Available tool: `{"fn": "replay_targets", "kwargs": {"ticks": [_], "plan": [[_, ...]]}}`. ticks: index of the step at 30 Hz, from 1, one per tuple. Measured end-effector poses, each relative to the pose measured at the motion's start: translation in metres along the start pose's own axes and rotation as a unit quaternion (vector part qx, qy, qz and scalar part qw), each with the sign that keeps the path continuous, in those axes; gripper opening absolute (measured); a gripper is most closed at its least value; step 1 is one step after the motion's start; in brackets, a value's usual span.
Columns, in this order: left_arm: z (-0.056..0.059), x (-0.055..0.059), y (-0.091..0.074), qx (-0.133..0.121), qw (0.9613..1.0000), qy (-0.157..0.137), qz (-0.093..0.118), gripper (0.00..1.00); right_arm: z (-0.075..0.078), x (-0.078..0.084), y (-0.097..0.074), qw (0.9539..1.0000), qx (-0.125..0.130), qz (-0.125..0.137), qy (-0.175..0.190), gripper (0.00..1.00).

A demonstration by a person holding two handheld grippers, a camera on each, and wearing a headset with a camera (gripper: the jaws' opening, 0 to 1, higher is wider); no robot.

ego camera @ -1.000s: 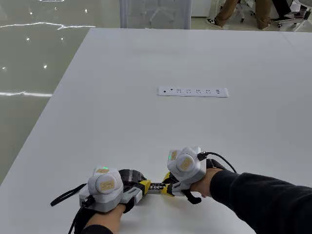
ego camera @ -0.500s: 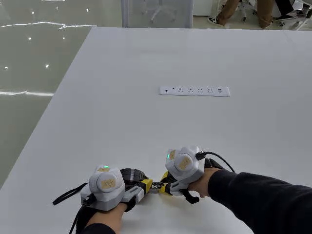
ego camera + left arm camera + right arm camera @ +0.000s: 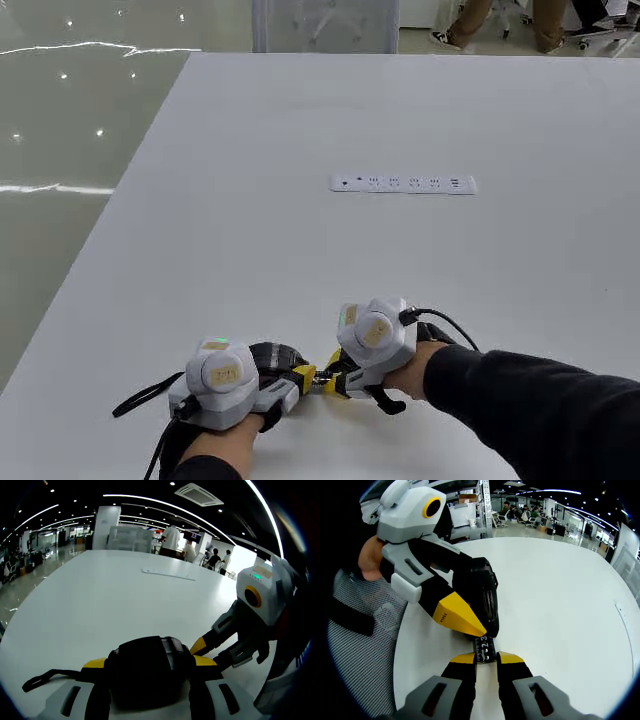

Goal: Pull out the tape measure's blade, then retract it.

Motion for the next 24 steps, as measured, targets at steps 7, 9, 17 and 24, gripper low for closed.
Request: {"fn": "replay_targets", "kwargs": {"ticks": [7, 9, 17, 24], "plan": [[0.000, 0.000, 0.000, 0.000, 1.0000, -0.001, 0.000, 0.59, 0.000, -0.004, 0.004, 1.0000, -0.002, 0.004, 0.000, 0.12], [0.000, 0.000, 0.000, 0.001, 1.0000, -0.002, 0.000, 0.59, 0.000, -0.006, 0.005, 1.0000, -0.003, 0.005, 0.000, 0.12], [0.000, 0.000, 0.000, 0.003, 1.0000, -0.003, -0.001, 0.59, -0.001, -0.013, 0.012, 0.9999, -0.008, 0.009, 0.000, 0.12], [0.000, 0.000, 0.000, 0.003, 1.0000, -0.002, -0.001, 0.59, 0.000, -0.013, 0.010, 0.9999, -0.012, 0.009, -0.005, 0.12]]}}
Point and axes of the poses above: the centre of the closed fingertips' face, and the gripper's own axes: y roughly forward along the fingers, z roughly to its right, x roughly out of its underside, the point moved 9 cm from there along -y, roughly backward along the fingers, and after that the axes turned 5 degrees about x, right-handed, at the moved point
